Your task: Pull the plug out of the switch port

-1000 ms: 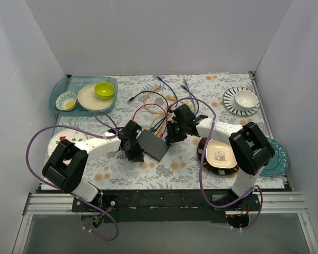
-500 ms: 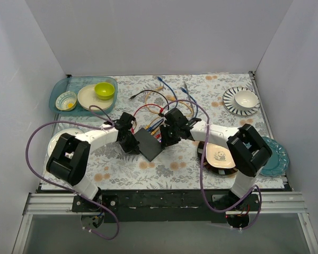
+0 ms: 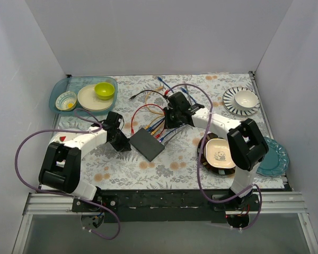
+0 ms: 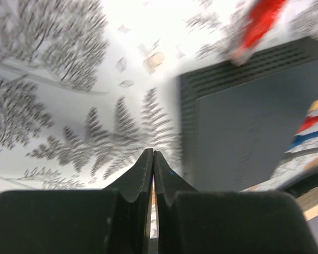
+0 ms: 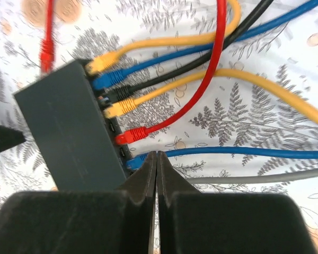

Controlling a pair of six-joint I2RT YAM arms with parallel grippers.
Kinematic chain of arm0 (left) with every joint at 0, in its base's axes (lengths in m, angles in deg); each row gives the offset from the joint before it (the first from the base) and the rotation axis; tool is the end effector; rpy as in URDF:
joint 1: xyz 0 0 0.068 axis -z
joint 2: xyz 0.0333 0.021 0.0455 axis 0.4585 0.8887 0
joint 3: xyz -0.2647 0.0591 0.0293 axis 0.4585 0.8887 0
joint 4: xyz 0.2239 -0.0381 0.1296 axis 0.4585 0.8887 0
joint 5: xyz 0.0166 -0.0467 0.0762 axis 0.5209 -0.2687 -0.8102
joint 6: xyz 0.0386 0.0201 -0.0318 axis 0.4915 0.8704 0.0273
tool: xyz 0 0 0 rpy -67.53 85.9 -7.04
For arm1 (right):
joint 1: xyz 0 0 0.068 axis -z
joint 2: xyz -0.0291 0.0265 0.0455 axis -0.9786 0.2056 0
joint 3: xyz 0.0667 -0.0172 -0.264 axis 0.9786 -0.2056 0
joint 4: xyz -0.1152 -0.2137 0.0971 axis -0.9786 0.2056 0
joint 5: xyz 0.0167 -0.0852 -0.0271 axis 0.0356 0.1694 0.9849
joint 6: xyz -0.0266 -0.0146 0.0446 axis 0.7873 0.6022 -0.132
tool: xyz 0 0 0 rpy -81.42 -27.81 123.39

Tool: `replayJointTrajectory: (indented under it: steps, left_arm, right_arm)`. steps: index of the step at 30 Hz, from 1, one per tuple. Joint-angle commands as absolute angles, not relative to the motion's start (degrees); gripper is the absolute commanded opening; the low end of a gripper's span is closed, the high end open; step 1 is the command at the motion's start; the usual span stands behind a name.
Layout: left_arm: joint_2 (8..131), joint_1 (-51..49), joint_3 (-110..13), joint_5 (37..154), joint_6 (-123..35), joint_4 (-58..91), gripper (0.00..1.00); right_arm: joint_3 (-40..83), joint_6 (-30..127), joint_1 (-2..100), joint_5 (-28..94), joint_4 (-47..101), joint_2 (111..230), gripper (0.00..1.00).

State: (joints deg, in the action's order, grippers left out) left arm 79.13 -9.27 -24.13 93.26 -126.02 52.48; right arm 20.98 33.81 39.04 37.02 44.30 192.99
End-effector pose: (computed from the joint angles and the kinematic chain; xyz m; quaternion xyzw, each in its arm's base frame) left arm 0.2501 -0.0853 0.1699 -0.6000 0.7823 -0.1609 0.0470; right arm 0.3108 0.2552 0.2270 -0.1514 0.9153 0.2110 0.3078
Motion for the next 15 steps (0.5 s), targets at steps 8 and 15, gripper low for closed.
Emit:
replayJointTrajectory:
  steps: [8,15]
  left_arm:
    - [74.31,-2.77,-15.68,96.64,-130.15,48.09,0.00]
    - [79.14,-2.33,-19.27,98.49,-127.96,46.32,0.00]
  right_arm:
    - [17.62,33.64,36.92,32.91,44.02,196.37,0.01]
    - [15.06,34.17,33.05,30.36,43.66,196.54,0.01]
